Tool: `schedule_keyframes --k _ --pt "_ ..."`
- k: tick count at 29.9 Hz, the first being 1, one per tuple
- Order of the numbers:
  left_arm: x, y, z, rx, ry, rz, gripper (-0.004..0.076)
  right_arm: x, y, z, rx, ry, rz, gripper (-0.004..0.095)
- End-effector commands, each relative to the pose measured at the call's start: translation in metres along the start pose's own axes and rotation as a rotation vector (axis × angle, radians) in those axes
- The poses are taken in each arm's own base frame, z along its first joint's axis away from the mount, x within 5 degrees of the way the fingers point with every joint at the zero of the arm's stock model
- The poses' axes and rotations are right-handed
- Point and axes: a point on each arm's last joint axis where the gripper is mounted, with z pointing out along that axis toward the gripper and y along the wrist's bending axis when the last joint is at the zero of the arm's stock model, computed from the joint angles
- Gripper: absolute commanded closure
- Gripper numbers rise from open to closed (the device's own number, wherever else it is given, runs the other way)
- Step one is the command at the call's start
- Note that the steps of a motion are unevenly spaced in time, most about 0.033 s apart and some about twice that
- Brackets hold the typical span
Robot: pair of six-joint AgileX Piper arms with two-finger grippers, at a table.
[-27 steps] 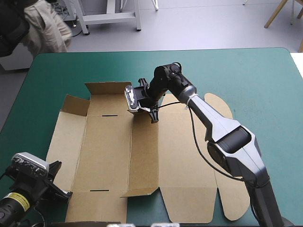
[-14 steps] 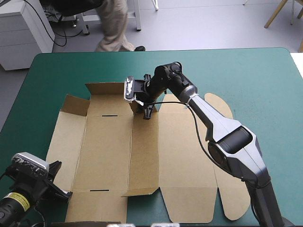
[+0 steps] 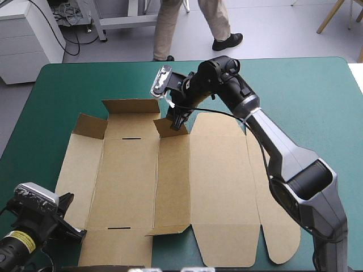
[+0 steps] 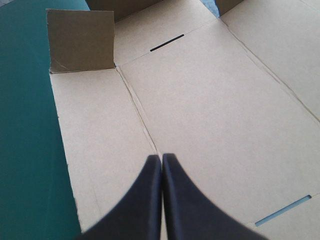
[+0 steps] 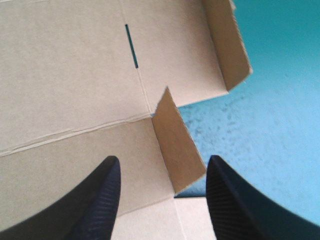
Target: Fold the box
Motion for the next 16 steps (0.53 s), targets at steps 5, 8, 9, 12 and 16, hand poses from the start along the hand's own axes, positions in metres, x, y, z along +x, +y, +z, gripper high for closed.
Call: schedule_keyframes --k 5,8,9,12,16 --pt "-0.014 0.001 -0.005 0.004 -0.079 0.003 0.0734 0.001 -0.016 -0.093 0.246 -0.1 0.285 0.0726" --pt "-0.014 0.001 -0.005 0.001 -0.079 0.006 0.0734 0.013 -0.027 -0.117 0.312 -0.122 0.39 0.0877" --pt "-0.014 0.002 -0.005 0.0 -0.079 0.007 0.0734 0.018 -0.032 -0.127 0.334 -0.132 0.433 0.0923" --pt "-0.015 0.002 -0.005 -0.011 -0.082 0.016 0.0734 0.035 -0.042 -0.143 0.378 -0.13 0.512 0.0927" --pt "-0.015 0.004 -0.005 -0.024 -0.082 0.026 0.0734 0.062 -0.053 -0.16 0.426 -0.107 0.615 0.0927"
